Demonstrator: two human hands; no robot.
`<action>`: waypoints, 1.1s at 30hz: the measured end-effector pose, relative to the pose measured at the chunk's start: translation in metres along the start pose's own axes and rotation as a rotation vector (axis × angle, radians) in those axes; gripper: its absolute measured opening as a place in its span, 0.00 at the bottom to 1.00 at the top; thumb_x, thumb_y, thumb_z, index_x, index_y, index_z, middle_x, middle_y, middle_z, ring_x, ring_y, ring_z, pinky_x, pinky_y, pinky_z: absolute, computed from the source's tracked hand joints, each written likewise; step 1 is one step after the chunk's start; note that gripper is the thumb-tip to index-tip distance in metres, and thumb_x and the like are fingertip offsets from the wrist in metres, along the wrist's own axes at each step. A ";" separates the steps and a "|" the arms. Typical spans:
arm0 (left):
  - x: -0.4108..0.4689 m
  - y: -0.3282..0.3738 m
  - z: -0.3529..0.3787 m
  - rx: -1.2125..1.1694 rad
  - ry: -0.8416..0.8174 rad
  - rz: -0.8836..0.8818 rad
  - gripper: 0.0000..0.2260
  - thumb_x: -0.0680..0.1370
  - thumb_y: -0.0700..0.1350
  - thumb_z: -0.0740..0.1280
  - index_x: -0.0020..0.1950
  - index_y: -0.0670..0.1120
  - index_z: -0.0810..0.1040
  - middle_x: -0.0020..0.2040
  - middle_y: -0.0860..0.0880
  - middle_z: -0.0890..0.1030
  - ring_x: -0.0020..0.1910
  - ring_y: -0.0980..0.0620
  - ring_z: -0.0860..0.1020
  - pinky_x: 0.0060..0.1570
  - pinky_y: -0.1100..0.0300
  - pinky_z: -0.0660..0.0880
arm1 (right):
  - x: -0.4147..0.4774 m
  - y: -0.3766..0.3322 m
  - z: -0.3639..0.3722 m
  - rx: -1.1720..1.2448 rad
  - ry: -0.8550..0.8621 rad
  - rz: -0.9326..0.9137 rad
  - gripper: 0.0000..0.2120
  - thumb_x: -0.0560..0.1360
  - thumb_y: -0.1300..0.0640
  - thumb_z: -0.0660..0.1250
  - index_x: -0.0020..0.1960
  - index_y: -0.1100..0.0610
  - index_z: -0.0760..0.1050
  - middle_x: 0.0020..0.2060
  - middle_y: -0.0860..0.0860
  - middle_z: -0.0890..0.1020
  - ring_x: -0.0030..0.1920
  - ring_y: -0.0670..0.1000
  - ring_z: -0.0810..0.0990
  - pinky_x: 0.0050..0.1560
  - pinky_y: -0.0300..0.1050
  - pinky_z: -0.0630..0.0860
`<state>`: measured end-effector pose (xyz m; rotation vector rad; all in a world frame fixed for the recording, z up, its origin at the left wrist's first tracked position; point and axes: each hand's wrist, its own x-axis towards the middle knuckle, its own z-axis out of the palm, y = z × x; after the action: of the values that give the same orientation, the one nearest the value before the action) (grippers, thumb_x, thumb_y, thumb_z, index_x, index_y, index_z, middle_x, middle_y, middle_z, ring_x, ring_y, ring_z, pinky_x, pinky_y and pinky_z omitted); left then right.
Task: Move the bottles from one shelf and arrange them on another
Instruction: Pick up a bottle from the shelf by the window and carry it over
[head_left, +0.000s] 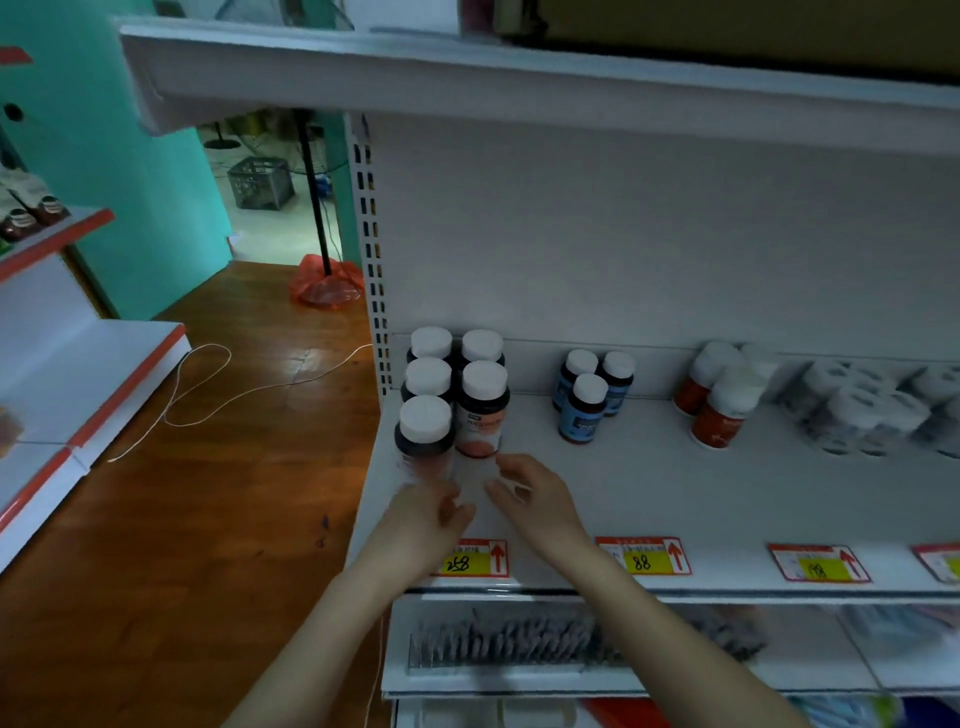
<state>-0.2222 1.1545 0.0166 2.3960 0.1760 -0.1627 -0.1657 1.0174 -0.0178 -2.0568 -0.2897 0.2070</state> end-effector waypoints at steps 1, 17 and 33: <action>0.002 0.012 0.006 -0.016 -0.012 0.024 0.17 0.79 0.50 0.58 0.65 0.44 0.70 0.56 0.46 0.78 0.54 0.50 0.76 0.47 0.64 0.67 | -0.003 0.002 -0.011 -0.001 0.021 0.015 0.18 0.76 0.55 0.64 0.64 0.58 0.71 0.63 0.53 0.75 0.61 0.47 0.73 0.57 0.35 0.67; 0.027 0.317 0.248 -0.336 -0.096 0.422 0.14 0.75 0.41 0.65 0.60 0.38 0.74 0.57 0.41 0.80 0.56 0.47 0.78 0.55 0.61 0.69 | -0.159 0.154 -0.367 -0.102 0.658 0.210 0.13 0.73 0.59 0.67 0.57 0.63 0.76 0.51 0.55 0.81 0.53 0.51 0.79 0.58 0.48 0.75; 0.024 0.598 0.492 -0.289 -0.479 0.733 0.08 0.73 0.48 0.67 0.50 0.48 0.75 0.45 0.52 0.77 0.49 0.48 0.78 0.55 0.55 0.75 | -0.283 0.298 -0.639 0.011 1.087 0.325 0.13 0.74 0.57 0.66 0.58 0.58 0.74 0.49 0.47 0.77 0.52 0.46 0.77 0.58 0.42 0.75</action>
<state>-0.1293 0.3855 0.0448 1.9231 -0.8295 -0.3281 -0.2305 0.2623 0.0336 -1.9008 0.7062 -0.7039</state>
